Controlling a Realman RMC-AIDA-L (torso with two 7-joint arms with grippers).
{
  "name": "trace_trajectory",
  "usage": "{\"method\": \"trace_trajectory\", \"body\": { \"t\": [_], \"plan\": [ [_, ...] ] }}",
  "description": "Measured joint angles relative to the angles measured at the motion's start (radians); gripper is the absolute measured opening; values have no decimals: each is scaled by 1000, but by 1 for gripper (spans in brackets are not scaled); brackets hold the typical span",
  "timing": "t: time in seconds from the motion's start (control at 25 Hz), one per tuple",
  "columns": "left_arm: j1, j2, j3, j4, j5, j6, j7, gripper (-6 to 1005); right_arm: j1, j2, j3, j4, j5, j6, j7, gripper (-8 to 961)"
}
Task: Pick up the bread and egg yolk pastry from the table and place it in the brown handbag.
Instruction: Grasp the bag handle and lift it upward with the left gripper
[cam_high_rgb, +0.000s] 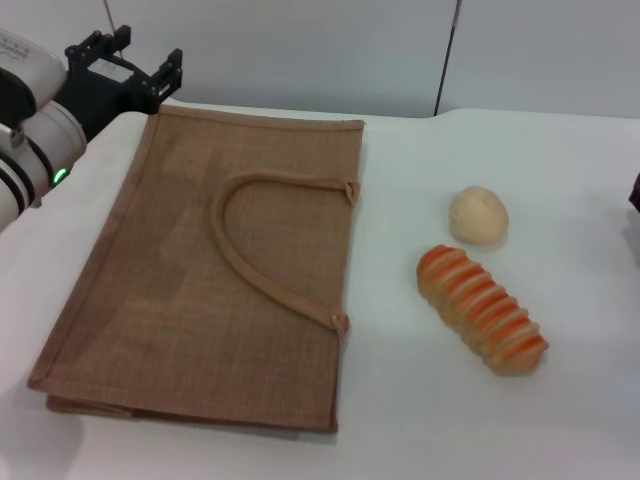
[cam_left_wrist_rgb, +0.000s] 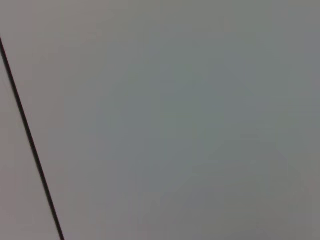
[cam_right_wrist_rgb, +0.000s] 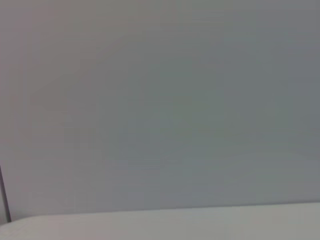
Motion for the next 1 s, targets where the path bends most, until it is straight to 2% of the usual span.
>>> {"method": "trace_trajectory", "body": {
  "t": [0.72,0.88,1.0],
  "plan": [
    [-21,4,39,-31,8,5,-18,659,7,-1,0,-8,0,-24,-5,784],
    [-27,15,103,-20,43,44,-128,652,7,-3,-1,-13,0,-44,-7,784],
    [-29,32,156,31,187,101,-310,646,6,-5,-8,-30,0,-69,-8,784]
  ]
}}
